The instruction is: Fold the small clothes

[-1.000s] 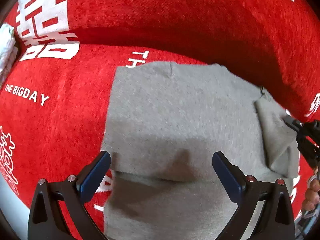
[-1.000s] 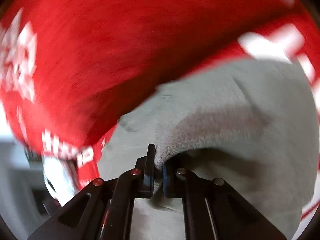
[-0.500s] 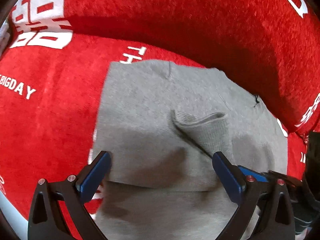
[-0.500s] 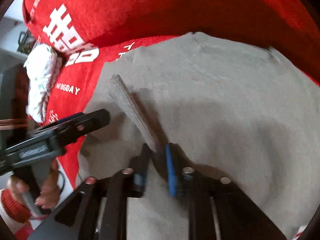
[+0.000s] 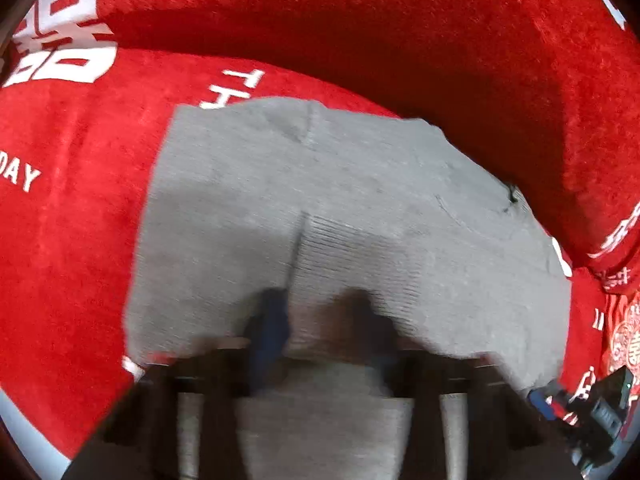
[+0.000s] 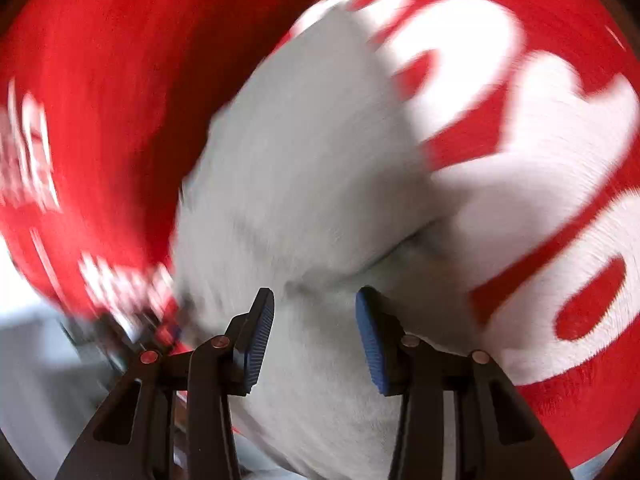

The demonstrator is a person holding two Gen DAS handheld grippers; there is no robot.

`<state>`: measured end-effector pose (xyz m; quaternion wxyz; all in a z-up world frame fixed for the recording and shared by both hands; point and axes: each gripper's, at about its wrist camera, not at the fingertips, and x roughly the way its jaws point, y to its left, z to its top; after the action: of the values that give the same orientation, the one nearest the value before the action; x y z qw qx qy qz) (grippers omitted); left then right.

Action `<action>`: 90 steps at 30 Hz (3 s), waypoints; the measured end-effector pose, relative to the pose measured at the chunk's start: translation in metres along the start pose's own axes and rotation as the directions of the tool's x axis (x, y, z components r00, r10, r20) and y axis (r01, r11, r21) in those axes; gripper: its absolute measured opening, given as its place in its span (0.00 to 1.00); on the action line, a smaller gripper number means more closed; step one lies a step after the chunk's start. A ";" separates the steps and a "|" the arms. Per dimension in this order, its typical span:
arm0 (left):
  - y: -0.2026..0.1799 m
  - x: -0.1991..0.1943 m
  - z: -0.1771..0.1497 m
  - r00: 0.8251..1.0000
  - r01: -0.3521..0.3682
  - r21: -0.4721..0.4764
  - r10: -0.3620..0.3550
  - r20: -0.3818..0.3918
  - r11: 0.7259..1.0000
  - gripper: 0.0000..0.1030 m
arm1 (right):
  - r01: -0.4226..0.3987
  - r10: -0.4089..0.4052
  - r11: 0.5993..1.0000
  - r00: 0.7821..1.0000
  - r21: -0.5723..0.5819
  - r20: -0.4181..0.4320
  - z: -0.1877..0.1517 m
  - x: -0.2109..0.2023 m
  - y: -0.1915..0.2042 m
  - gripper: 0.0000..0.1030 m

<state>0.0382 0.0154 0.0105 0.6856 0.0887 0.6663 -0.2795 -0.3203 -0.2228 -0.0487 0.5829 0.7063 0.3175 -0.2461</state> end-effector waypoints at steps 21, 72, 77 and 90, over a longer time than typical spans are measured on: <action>0.008 -0.030 -0.040 1.000 -0.020 0.116 0.021 -0.003 0.993 0.08 | 0.185 -0.194 0.947 0.981 -0.262 -0.010 0.020 -0.013 0.018 0.16; 0.015 -0.049 -0.029 0.990 -0.137 0.060 0.135 0.049 0.989 0.99 | -0.005 -0.087 0.936 0.966 -0.351 -0.244 -0.070 0.076 0.091 0.32; -0.001 -0.041 -0.022 0.982 -0.182 0.080 0.176 0.070 0.980 0.99 | 0.178 -0.185 0.914 0.983 -0.364 0.015 -0.015 0.002 0.066 0.45; -0.029 -0.023 -0.008 0.983 -0.179 0.100 0.173 0.067 0.979 0.99 | 0.305 -0.289 0.922 0.952 -0.239 0.099 0.074 -0.009 0.025 0.11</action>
<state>0.0177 0.0011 0.0395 0.7211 0.1755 0.6198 -0.2550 -0.3067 -0.3002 -0.0402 0.6333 0.5623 0.4313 -0.3111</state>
